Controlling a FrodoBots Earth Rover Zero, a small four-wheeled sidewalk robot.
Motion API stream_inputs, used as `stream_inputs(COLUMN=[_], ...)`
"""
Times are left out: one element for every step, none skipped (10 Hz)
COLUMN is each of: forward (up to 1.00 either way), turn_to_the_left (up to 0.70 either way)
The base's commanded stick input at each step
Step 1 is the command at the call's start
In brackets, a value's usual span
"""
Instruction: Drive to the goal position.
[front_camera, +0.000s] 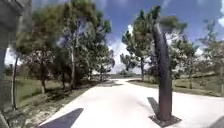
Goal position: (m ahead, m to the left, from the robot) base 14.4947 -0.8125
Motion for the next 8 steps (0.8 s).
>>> stream_inputs(forward=[0.85, 0.85, 0.85, 0.85, 0.85, 0.85, 0.85, 0.85], turn_to_the_left=[0.00, 0.00, 0.00, 0.00, 0.00, 0.00, 0.00, 0.00])
